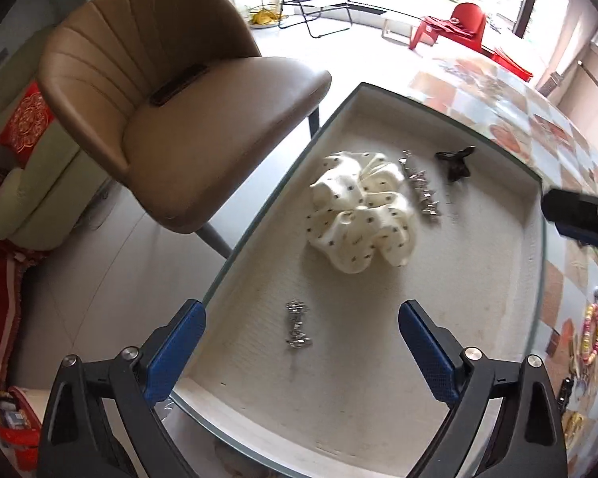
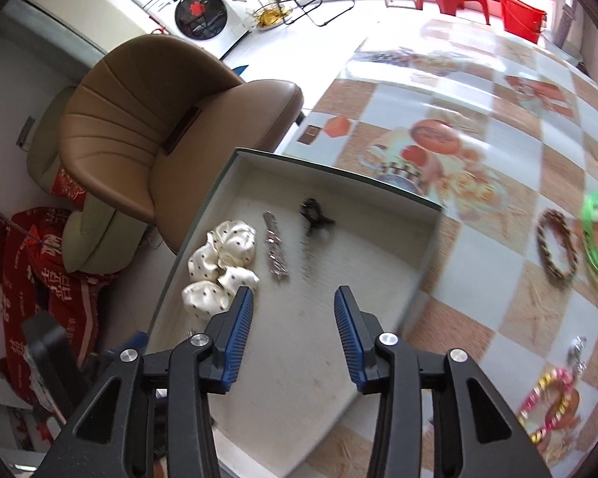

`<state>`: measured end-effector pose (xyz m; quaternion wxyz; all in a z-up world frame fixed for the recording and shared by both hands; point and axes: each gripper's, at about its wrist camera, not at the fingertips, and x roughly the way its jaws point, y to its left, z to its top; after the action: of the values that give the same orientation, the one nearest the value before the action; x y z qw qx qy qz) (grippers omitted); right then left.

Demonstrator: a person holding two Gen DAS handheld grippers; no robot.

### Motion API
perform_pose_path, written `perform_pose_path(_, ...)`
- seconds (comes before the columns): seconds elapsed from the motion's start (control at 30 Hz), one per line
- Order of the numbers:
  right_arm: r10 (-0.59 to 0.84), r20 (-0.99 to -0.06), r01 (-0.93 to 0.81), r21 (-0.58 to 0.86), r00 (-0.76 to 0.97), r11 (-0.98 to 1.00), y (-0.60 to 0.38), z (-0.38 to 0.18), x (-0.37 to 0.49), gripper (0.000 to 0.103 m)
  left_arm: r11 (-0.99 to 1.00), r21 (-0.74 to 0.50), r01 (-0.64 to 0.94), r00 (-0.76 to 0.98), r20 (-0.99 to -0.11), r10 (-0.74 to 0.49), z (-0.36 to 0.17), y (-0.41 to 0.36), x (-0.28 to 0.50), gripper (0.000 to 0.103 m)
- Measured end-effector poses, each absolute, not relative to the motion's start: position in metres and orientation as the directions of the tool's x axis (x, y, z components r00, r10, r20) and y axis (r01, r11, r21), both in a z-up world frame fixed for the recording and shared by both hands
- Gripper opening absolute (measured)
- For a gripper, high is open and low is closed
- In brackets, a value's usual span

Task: Organize jewelry
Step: 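Move both tools back over the jewelry on the table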

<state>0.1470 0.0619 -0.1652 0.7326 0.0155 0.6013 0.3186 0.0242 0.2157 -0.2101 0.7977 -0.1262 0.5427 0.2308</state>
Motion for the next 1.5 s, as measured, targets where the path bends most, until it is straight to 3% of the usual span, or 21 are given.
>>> perform_pose_path(0.17, 0.482, -0.872, -0.394, 0.414, 0.086, 0.821, 0.032, -0.162, 0.145, 0.048, 0.877, 0.069, -0.476, 0.301, -0.924, 0.237, -0.202, 0.206, 0.031, 0.100)
perform_pose_path(0.5, 0.454, -0.881, -0.253, 0.412, 0.135, 0.875, -0.051, -0.162, 0.149, 0.081, 0.937, 0.105, -0.333, 0.338, -0.914, 0.223, -0.182, 0.149, 0.054, 0.103)
perform_pose_path(0.73, 0.424, -0.888, -0.139, 0.404, 0.179, 0.904, -0.114, -0.169, 0.151, 0.085, 0.968, 0.095, -0.232, 0.386, -0.904, 0.182, -0.168, 0.099, 0.076, 0.103)
perform_pose_path(0.77, 0.419, -0.888, -0.119, 0.403, 0.189, 0.907, -0.124, -0.170, 0.151, 0.098, 0.972, 0.092, -0.219, 0.389, -0.905, 0.173, -0.166, 0.093, 0.079, 0.103)
perform_pose_path(0.8, 0.416, -0.885, -0.100, 0.404, 0.206, 0.909, -0.134, -0.170, 0.150, 0.103, 0.975, 0.085, -0.207, 0.391, -0.906, 0.162, -0.166, 0.086, 0.082, 0.103)
perform_pose_path(1.5, 0.296, -0.940, -0.012, 0.298, 0.170, 0.954, -0.228, -0.191, 0.145, 0.103, 0.999, 0.010, -0.033, 0.283, -0.959, 0.019, -0.200, -0.002, 0.059, 0.103)
